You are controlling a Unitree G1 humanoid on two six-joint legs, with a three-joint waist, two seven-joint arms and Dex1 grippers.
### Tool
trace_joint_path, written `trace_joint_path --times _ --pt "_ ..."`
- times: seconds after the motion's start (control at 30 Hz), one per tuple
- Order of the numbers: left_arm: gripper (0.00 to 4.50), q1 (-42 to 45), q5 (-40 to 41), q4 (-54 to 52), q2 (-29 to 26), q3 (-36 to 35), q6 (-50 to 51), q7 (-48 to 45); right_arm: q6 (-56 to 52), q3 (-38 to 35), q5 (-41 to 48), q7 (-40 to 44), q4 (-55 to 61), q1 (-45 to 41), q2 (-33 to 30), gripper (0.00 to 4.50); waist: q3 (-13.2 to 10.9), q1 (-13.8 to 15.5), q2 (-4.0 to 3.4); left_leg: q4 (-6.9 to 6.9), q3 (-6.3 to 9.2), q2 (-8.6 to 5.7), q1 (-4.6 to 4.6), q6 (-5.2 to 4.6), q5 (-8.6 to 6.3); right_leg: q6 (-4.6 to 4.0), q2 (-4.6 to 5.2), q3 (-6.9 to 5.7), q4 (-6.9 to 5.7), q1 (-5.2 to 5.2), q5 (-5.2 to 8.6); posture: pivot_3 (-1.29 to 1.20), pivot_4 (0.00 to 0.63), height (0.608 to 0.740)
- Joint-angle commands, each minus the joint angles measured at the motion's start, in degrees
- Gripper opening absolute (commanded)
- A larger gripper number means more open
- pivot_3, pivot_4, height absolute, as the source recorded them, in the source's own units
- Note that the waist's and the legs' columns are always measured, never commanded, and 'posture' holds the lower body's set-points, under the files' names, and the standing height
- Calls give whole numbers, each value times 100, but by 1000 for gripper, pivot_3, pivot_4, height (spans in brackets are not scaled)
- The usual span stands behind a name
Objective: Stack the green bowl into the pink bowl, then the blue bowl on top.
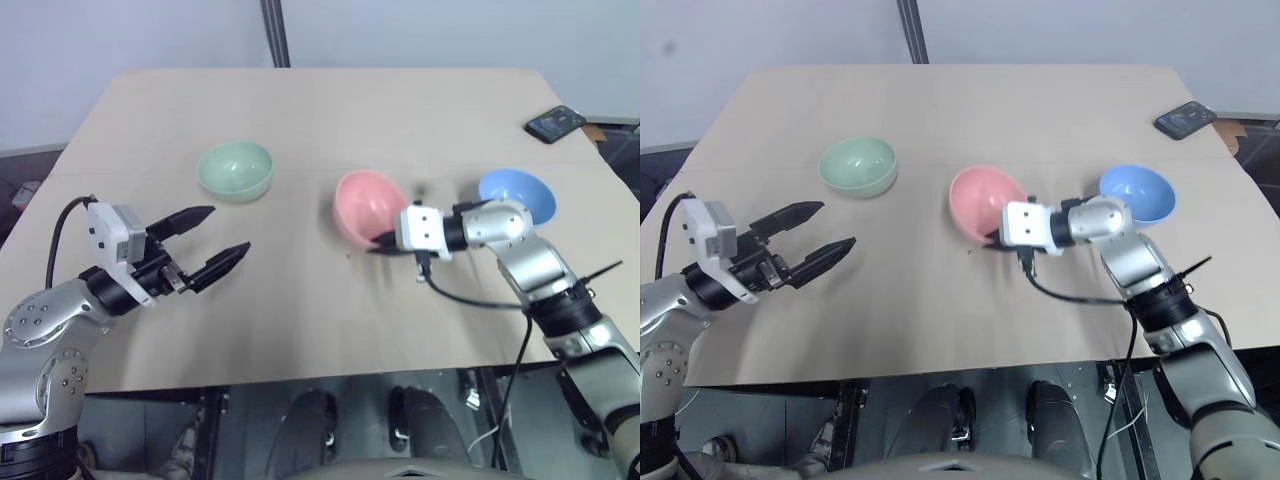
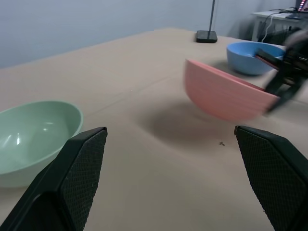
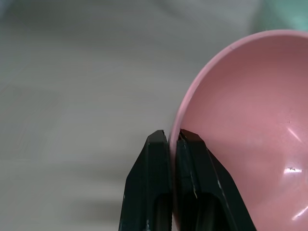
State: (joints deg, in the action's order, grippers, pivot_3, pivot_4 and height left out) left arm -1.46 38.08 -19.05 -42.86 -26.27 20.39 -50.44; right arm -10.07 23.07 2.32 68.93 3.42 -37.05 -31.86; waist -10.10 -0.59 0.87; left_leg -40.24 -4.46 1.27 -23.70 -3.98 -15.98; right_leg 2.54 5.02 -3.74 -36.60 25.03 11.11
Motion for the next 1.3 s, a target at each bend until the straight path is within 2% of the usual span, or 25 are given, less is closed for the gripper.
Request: trace_joint_path --times 0.03,0.13,0.3,0.37,0.4,0.57,0.63,0.7,0.87,1.07,1.1,1.17,1.2,1.23,1.27,1.3 --pt "4500 195 -243 44 0 83 -159 181 -452 145 -144 34 454 -29 -104 67 0 -4 0 0 1 0 1 2 1 -8 -1 0 -3 0 4 0 150 740" --pt "4500 320 -408 133 -12 176 -176 264 -640 169 -222 -37 432 -7 -103 1082 0 -3 0 0 1 0 3 5 3 -11 -2 0 -9 0 6 0 150 740" --pt "4500 521 -588 141 -52 348 -102 374 -1139 -139 81 -181 885 205 -96 3514 0 14 1 0 0 0 -3 4 3 3 -3 -1 -5 4 -2 0 150 740" --pt "4500 577 -672 114 -88 384 -15 485 -1411 -412 317 -396 1170 295 13 4233 0 13 1 0 3 -1 -7 4 3 4 -2 -3 -3 4 -2 0 150 740" --pt "4500 606 -698 104 -100 392 44 548 -1502 -523 407 -516 1270 323 66 4395 0 13 1 0 1 -1 -6 4 3 4 -3 -2 -2 4 -3 0 150 740" --pt "4500 1184 -1655 49 -530 947 611 1290 -2504 -1737 1784 -902 2374 719 167 4395 0 57 3 0 10 0 -5 5 3 4 -4 -7 -5 0 -3 0 150 740" --pt "4500 1679 -2224 245 -916 1524 844 1314 -2620 -2140 2019 -1229 2608 882 205 4395 2 133 5 0 17 -3 -6 4 3 4 -4 -12 -4 -2 -3 0 150 740" --pt "4500 2321 -2708 695 -1057 2036 999 1415 -2640 -2432 2098 -1565 2736 1043 220 4395 2 163 5 0 16 -6 -5 4 2 4 -4 -13 -3 -3 -2 0 150 740" --pt "4500 3753 -3743 2222 -831 3203 533 1249 -2491 -2758 1960 -2297 2756 1278 216 4395 1 141 6 0 6 -14 -4 3 3 7 -8 -6 -5 -2 -2 0 150 740" --pt "4500 4744 -4555 3790 -397 4137 -180 899 -2385 -2906 2024 -2626 2785 1302 119 4395 0 128 7 0 -7 -25 -12 3 3 8 -17 2 -5 8 -1 0 150 740" --pt "3976 4849 -4632 3995 -330 4206 -295 864 -2386 -2935 2055 -2657 2805 1303 95 4500 -1 134 9 0 -8 -24 -13 3 3 8 -16 2 -5 8 -1 0 150 740" --pt "3306 4979 -4693 4276 -219 4262 -502 751 -2395 -2979 2122 -2723 2862 1320 60 4500 -1 133 9 0 -21 -25 -14 2 3 9 -15 1 -4 8 -1 0 150 740" --pt "2736 5029 -4722 4379 -173 4269 -565 732 -2408 -3004 2167 -2752 2891 1332 53 4500 -1 134 10 0 -18 -24 -14 2 3 9 -14 3 -4 8 -1 0 150 740" --pt "2458 5065 -4749 4464 -139 4274 -624 684 -2430 -3037 2225 -2783 2925 1351 51 4500 -1 135 10 0 -15 -22 -14 2 3 9 -14 3 -4 8 -1 0 150 740" --pt "1817 5088 -4773 4529 -112 4268 -669 651 -2446 -3059 2271 -2809 2951 1366 48 4500 -1 134 10 0 -9 -19 -15 2 3 9 -14 3 -4 8 -1 0 150 740" --pt "1530 5111 -4802 4599 -82 4253 -711 635 -2457 -3073 2309 -2835 2977 1382 42 4500 -1 134 10 0 -7 -19 -15 1 3 9 -15 3 -4 9 -1 0 150 740"
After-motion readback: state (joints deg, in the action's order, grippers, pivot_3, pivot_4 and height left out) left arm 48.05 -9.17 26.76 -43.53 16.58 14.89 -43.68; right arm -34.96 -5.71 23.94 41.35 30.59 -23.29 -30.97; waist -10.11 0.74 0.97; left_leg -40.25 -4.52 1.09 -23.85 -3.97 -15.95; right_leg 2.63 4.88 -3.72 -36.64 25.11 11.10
